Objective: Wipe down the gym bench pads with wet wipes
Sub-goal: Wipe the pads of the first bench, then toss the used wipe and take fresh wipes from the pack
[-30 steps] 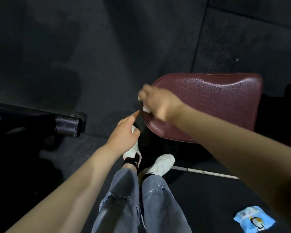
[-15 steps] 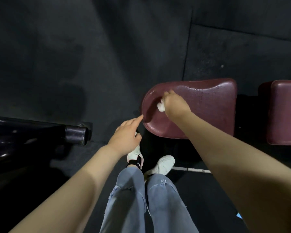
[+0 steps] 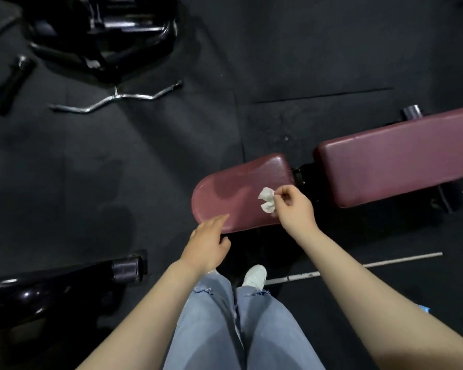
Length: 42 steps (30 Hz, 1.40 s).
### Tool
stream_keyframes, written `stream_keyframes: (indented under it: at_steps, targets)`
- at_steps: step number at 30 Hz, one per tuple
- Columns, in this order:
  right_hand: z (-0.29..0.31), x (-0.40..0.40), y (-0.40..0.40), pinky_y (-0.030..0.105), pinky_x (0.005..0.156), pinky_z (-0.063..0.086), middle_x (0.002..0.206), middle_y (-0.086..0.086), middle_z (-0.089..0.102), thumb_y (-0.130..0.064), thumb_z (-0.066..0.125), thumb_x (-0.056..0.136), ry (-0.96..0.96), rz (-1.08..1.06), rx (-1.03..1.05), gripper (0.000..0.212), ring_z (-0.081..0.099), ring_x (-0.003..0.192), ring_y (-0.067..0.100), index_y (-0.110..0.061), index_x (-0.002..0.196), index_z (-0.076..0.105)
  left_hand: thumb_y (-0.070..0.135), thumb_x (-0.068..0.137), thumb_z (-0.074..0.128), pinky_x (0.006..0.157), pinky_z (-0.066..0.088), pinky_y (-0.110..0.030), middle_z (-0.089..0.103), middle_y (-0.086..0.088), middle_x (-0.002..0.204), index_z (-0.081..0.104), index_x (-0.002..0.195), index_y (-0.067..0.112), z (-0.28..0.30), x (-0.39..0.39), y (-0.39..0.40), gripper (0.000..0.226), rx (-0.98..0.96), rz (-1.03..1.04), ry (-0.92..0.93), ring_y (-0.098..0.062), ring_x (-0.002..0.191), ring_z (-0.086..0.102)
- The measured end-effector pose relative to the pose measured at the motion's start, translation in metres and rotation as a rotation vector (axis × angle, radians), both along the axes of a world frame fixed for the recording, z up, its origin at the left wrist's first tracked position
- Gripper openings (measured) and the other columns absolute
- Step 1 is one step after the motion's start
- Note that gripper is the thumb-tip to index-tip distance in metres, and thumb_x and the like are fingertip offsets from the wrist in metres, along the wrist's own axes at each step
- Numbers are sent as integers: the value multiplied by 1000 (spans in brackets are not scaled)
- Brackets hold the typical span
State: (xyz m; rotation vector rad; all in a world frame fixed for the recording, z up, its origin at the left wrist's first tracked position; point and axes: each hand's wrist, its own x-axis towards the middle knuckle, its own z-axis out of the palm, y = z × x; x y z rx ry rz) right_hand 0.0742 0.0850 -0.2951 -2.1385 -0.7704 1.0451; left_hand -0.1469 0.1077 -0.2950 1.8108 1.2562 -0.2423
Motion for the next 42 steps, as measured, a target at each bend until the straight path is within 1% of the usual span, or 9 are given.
stream_keyframes:
  at_steps: [4,7,13,16,19,24,28,35,42]
  targets:
    - [53,16,-34,39,68,60,75,0,64,-12,57,89,79,-119,136,26,69,61,15,-36,79,61,15,93,52,117,29,-39,41,0,154,37,151,20,51,38,-12,60,40,-8,-122,-20,143,32]
    - [92,24,-57,46,73,60,80,6,68,-7,56,92,154,-185,192,22,71,64,19,-27,83,61,19,95,52,115,28,-27,43,7,151,40,149,26,88,63,-23,56,41,19,-231,-12,141,33]
    - [158,32,-94,31,64,58,83,7,73,1,55,92,261,-290,325,17,72,71,23,-15,90,63,34,90,52,99,30,-2,45,51,126,40,128,69,159,109,-33,53,0,42,-500,19,126,41]
    - [180,29,-110,26,60,56,83,9,73,3,55,92,261,-392,380,18,72,70,23,-12,90,63,46,87,56,103,39,-11,56,41,126,48,119,71,181,123,-32,41,-56,-8,-564,14,121,51]
    - [195,25,-128,33,64,58,80,7,72,4,56,91,186,-510,409,20,71,68,25,-14,87,63,38,89,65,106,46,-37,67,21,123,60,122,49,192,135,-31,35,-118,-61,-629,-1,118,60]
    - [215,12,-166,28,62,58,80,-4,72,0,59,89,29,-687,415,23,70,63,16,-22,84,63,29,86,74,100,49,-52,70,5,117,60,125,34,209,153,-48,41,-167,-216,-689,-15,111,66]
    - [224,1,-198,21,61,55,79,-4,72,1,62,88,-15,-881,437,21,70,67,12,-19,84,67,24,79,77,90,55,-38,72,9,102,55,117,42,218,176,-73,47,-123,-376,-711,-9,99,68]
    - [235,0,-286,21,69,54,87,-2,72,-13,70,86,11,-1118,554,11,69,77,10,-24,89,70,15,86,72,85,51,-26,68,15,96,65,92,28,230,226,-152,16,-125,-723,-765,-9,94,65]
    - [231,34,-398,20,68,55,88,-1,75,-6,65,89,10,-1348,572,25,72,76,16,-30,83,69,28,87,66,95,41,-16,66,19,108,68,107,38,218,294,-255,22,-105,-1197,-736,-10,112,58]
